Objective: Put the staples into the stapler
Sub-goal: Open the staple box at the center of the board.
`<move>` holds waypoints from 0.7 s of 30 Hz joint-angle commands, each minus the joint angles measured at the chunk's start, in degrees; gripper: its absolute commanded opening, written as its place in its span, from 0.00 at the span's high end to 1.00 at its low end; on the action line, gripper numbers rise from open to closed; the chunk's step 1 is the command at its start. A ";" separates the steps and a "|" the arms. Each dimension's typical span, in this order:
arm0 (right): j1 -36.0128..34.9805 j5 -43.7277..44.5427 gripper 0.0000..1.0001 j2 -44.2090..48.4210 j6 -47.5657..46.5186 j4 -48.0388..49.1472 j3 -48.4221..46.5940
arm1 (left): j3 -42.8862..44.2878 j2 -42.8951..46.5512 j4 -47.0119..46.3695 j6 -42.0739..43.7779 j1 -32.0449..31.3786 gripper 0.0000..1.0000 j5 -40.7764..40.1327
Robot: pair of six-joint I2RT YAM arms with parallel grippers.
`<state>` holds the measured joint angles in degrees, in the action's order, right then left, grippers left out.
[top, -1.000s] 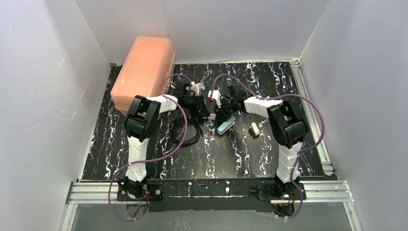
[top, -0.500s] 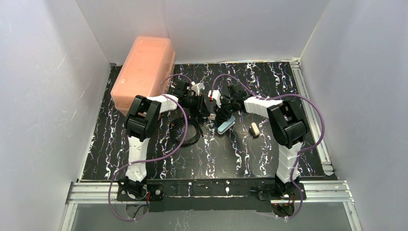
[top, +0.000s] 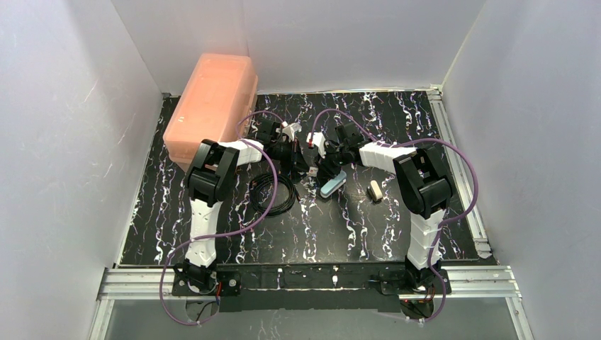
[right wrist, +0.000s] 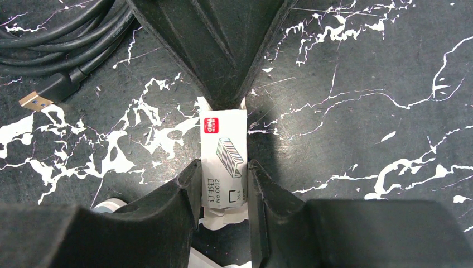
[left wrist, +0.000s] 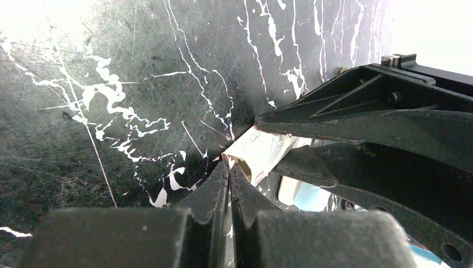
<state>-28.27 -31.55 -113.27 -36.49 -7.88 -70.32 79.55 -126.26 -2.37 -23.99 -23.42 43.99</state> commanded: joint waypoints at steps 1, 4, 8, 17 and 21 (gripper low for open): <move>-0.42 2.44 0.61 0.60 0.04 -2.03 1.20 | -0.65 -2.81 5.25 1.34 -0.88 1.00 -2.81; -0.55 2.67 0.63 0.64 -0.58 -2.83 1.06 | -0.47 -2.66 5.60 1.39 -0.84 1.00 -2.93; -0.51 4.00 0.64 0.69 -2.55 -4.57 0.81 | -0.36 -2.22 6.95 1.93 -0.81 1.00 -3.91; -0.42 6.37 0.66 0.06 -6.06 -8.20 0.15 | -1.52 1.32 9.45 5.22 -0.84 1.00 -11.30; -0.37 7.18 0.66 0.11 -7.16 -9.09 -0.30 | -1.59 1.91 10.25 5.86 -0.84 1.00 -12.95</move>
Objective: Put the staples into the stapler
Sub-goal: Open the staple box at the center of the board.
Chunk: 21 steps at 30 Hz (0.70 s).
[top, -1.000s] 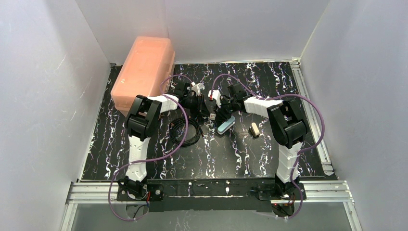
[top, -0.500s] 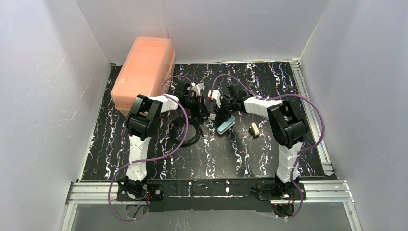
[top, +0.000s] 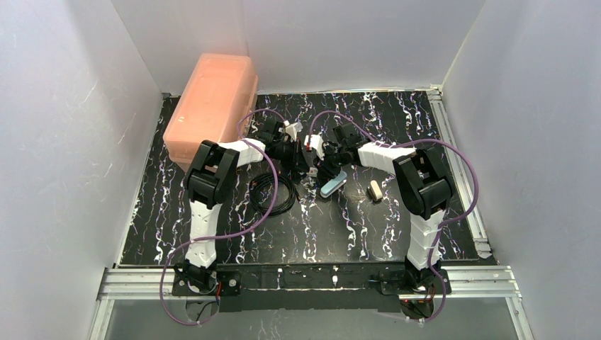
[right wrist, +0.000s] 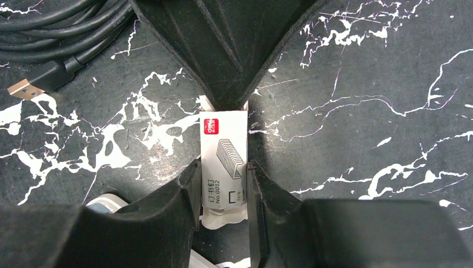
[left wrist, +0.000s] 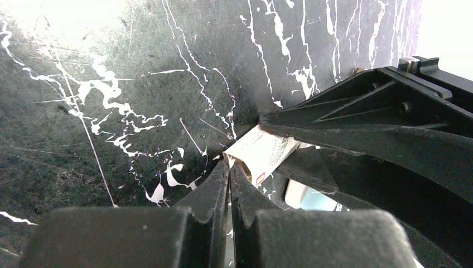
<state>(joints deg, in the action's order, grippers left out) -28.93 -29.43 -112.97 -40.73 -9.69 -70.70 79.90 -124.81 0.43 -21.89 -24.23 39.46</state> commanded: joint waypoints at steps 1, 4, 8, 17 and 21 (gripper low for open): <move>0.34 5.18 0.65 -0.22 -3.13 -7.71 -0.13 | -2.01 0.45 7.67 3.84 -0.03 1.00 -8.78; 0.61 5.59 0.63 -0.45 -3.60 -8.78 -0.85 | -2.18 0.66 8.02 4.16 -0.03 1.00 -9.85; 1.11 5.78 0.62 -0.40 -3.95 -9.37 -1.19 | -2.78 1.48 7.94 4.61 -0.05 1.00 -11.29; 1.38 5.88 0.60 -0.68 -5.32 -10.79 -1.63 | -2.91 2.03 8.11 4.99 -0.03 1.00 -12.46; 1.68 6.08 0.57 -0.54 -6.14 -11.59 -1.72 | -2.93 2.12 8.10 5.01 -0.01 1.00 -12.82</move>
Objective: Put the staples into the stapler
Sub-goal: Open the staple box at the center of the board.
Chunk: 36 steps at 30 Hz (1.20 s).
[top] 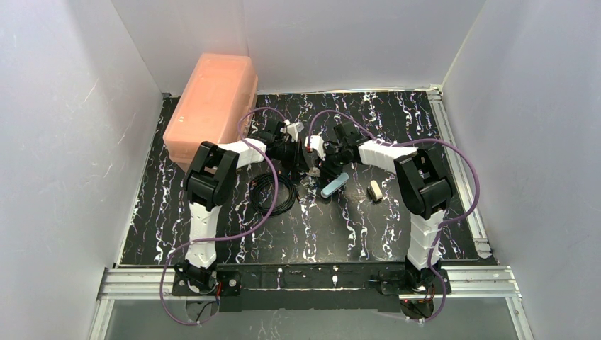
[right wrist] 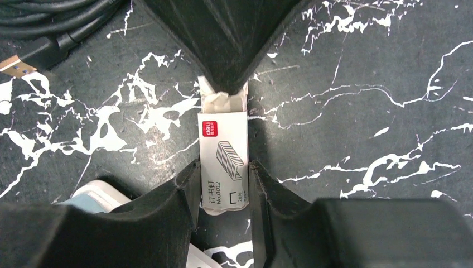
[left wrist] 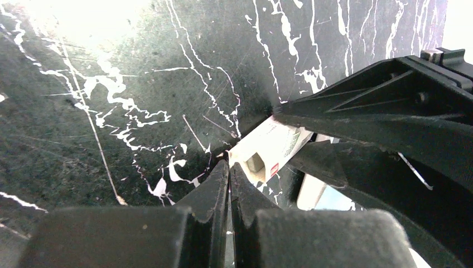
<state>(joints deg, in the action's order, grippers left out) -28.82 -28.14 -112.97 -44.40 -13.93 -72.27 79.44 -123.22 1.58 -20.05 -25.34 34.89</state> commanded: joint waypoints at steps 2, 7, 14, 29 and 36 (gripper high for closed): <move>1.69 4.83 0.56 -0.63 -2.91 -7.72 -0.23 | -2.38 0.52 7.02 3.23 1.09 1.00 -8.33; 1.82 4.68 0.53 -1.26 -3.73 -9.28 -1.10 | -2.18 0.43 7.34 3.35 1.15 1.00 -8.51; 2.02 4.68 0.54 -1.68 -4.58 -10.09 -1.68 | -2.61 1.12 7.60 4.05 1.17 1.00 -9.47; 0.98 -1.89 0.24 -5.27 -1.13 -10.80 -8.28 | -3.03 0.92 6.30 1.84 1.14 1.00 -8.75; -0.60 -1.90 0.28 -7.20 -0.94 -10.92 -9.47 | -3.23 0.70 6.00 1.31 1.17 1.00 -8.30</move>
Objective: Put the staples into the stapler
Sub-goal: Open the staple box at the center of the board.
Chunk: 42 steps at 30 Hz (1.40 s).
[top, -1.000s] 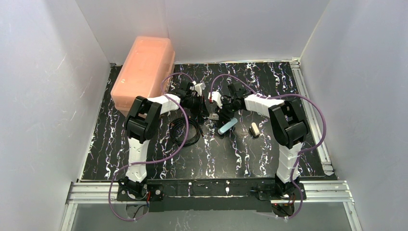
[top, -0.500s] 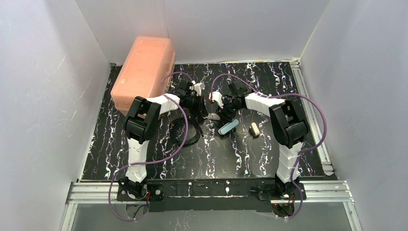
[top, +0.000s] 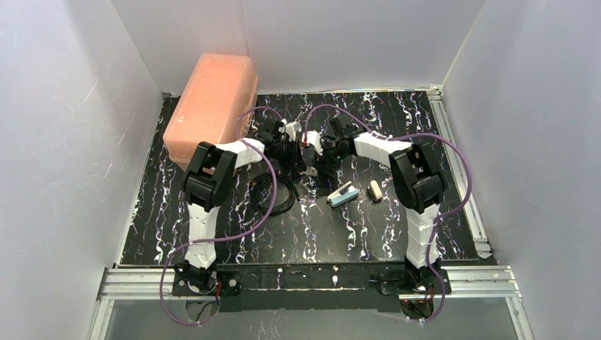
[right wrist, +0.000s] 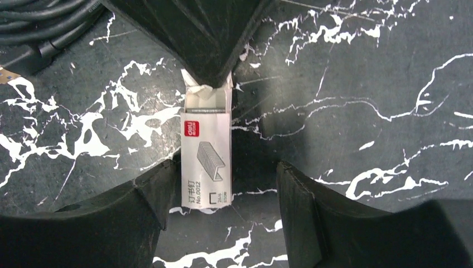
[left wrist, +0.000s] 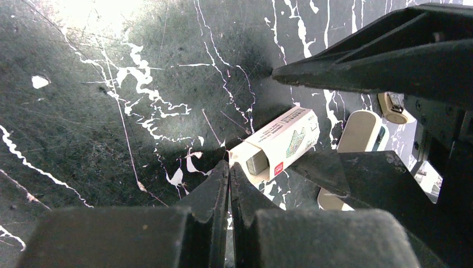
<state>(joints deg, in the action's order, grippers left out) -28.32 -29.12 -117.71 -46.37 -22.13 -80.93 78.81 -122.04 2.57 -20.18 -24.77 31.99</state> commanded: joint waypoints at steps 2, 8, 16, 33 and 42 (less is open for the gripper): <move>-1.21 -0.94 0.33 -2.59 1.08 -2.60 -0.58 | -2.76 -0.56 4.97 1.41 0.59 1.00 -5.31; -0.80 1.12 0.60 -1.69 -0.16 -2.31 1.46 | -3.38 -0.10 4.91 1.61 0.56 1.00 -6.27; 1.04 3.39 0.67 -0.12 -4.32 -5.41 2.49 | -3.29 0.31 5.49 1.67 0.67 1.00 -8.13; 3.71 6.09 0.66 1.17 -9.75 -9.63 3.46 | -2.87 0.78 6.70 3.16 0.77 1.00 -10.13; 5.68 6.39 0.63 1.34 -11.30 -12.05 2.96 | -3.35 1.10 6.65 3.40 0.71 1.00 -10.62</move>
<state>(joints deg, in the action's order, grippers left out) -25.36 -30.09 -116.49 -55.20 -25.96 -79.70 78.04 -121.25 1.85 -20.08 -25.26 29.85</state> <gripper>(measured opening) 0.370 0.010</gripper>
